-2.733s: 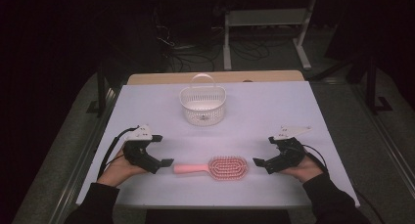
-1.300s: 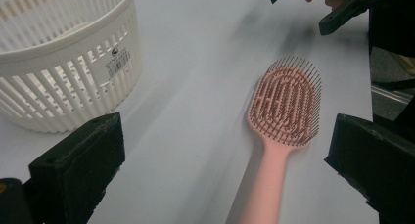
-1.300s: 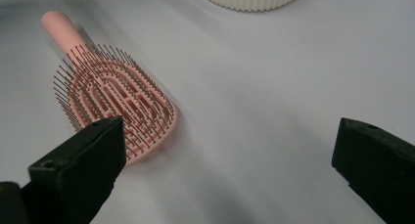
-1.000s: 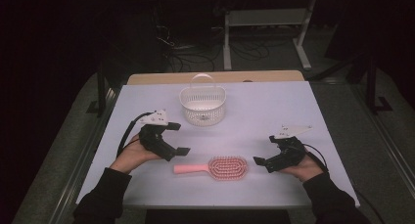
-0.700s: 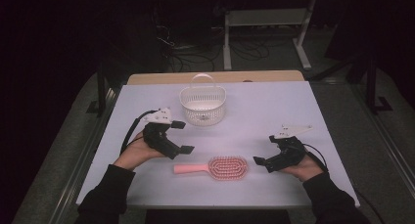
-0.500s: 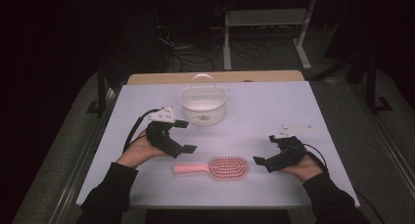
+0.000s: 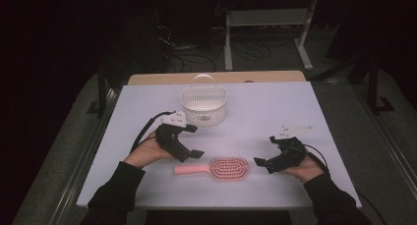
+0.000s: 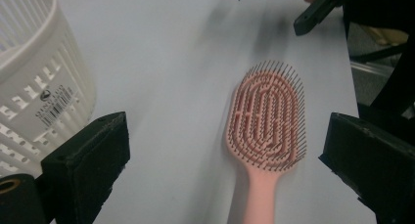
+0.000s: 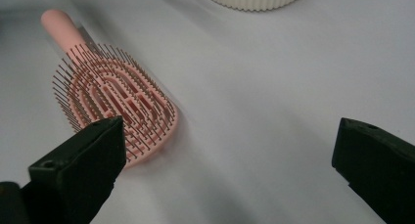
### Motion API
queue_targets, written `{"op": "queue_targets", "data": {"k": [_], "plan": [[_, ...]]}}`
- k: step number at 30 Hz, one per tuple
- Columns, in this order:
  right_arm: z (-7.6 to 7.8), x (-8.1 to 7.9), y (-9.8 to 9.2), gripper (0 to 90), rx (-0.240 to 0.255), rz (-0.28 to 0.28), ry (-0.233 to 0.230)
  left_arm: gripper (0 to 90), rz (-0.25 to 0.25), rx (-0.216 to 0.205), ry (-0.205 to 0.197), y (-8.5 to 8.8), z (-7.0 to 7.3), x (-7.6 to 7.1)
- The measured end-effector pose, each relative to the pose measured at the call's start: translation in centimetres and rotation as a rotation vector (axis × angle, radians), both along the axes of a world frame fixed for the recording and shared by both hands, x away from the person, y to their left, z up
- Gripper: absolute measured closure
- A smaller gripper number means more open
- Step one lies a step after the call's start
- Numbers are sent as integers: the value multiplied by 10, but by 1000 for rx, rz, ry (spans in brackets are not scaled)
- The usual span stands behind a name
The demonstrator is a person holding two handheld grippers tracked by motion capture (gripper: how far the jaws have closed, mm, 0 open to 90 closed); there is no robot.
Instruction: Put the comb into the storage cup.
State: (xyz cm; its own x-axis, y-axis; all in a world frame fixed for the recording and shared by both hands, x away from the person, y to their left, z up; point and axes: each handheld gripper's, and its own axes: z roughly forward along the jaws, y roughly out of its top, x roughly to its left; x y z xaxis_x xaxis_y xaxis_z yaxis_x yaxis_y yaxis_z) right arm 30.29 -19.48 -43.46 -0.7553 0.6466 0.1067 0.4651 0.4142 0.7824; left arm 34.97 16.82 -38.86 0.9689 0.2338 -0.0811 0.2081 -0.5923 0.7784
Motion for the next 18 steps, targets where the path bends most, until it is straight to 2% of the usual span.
{"op": "queue_targets", "data": {"k": [10, 12, 13, 18], "plan": [[0, -1, 0, 0, -6, 0, 0, 26, -19, 57, -17, -5, -2, -3], [0, -1, 0, 0, -7, -1, 1, 23, -19, 57, -17, -5, -2, -3], [0, -1, 0, 0, -8, -1, 1, 15, -23, 80, -29, -7, -3, -4], [0, -1, 0, 0, -9, 0, 1, 0, -26, 105, -37, -9, -4, -5]]}}
